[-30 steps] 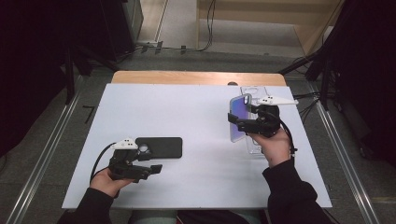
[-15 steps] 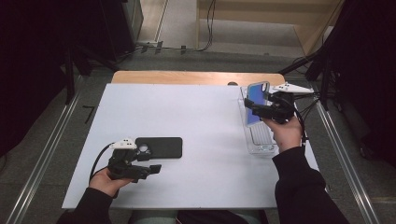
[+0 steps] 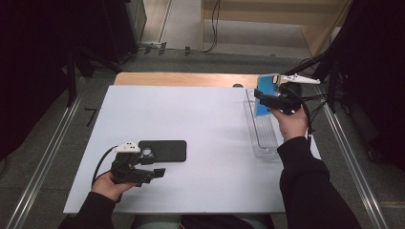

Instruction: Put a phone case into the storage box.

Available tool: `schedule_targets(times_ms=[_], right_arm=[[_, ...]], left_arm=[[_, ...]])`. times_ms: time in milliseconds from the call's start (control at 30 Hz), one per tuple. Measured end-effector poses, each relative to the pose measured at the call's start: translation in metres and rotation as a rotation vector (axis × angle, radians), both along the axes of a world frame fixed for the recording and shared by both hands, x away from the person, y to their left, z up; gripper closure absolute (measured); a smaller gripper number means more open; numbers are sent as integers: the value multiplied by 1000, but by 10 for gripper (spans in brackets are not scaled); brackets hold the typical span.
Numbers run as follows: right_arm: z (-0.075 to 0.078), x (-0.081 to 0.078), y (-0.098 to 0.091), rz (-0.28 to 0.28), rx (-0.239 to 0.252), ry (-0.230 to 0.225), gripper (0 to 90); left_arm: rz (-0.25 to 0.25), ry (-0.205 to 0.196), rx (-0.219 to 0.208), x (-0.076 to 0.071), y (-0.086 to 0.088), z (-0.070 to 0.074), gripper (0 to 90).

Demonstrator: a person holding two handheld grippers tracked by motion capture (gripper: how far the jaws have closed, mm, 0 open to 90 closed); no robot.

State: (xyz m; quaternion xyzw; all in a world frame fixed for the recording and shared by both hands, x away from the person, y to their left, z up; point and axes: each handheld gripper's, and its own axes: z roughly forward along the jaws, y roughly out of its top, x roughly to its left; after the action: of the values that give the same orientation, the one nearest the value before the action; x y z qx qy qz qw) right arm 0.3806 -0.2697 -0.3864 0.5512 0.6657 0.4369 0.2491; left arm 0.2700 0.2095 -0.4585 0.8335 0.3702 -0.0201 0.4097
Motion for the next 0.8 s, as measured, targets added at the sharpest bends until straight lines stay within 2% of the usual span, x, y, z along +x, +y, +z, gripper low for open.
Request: schedule_targets(times_ms=[33, 133, 200, 300, 367, 433, 700, 800], right_arm=[[1, 2, 0, -8, -17, 5, 152], [-1, 10, -2, -29, -4, -15, 151], [-4, 17, -3, -44, 2, -13, 151], [-10, 26, -3, -64, -9, -18, 151], [-12, 34, -5, -63, 1, -1, 151], [-15, 41, -5, -68, -12, 15, 151], [-32, 67, -3, -100, -43, 36, 150], [-37, 75, -1, -121, -36, 45, 150]], left_arm=[[2, 0, -3, 0, 0, 0, 274], [2, 2, -2, 0, 1, -1, 274], [0, 3, -3, 0, 0, -1, 274], [0, 2, -4, 0, 0, 0, 274], [-1, 6, -5, 0, 0, -1, 274], [0, 5, -1, 0, 0, -1, 274], [-9, 9, -1, 1, -1, -2, 274], [-8, 7, -4, 0, 0, -2, 274]])
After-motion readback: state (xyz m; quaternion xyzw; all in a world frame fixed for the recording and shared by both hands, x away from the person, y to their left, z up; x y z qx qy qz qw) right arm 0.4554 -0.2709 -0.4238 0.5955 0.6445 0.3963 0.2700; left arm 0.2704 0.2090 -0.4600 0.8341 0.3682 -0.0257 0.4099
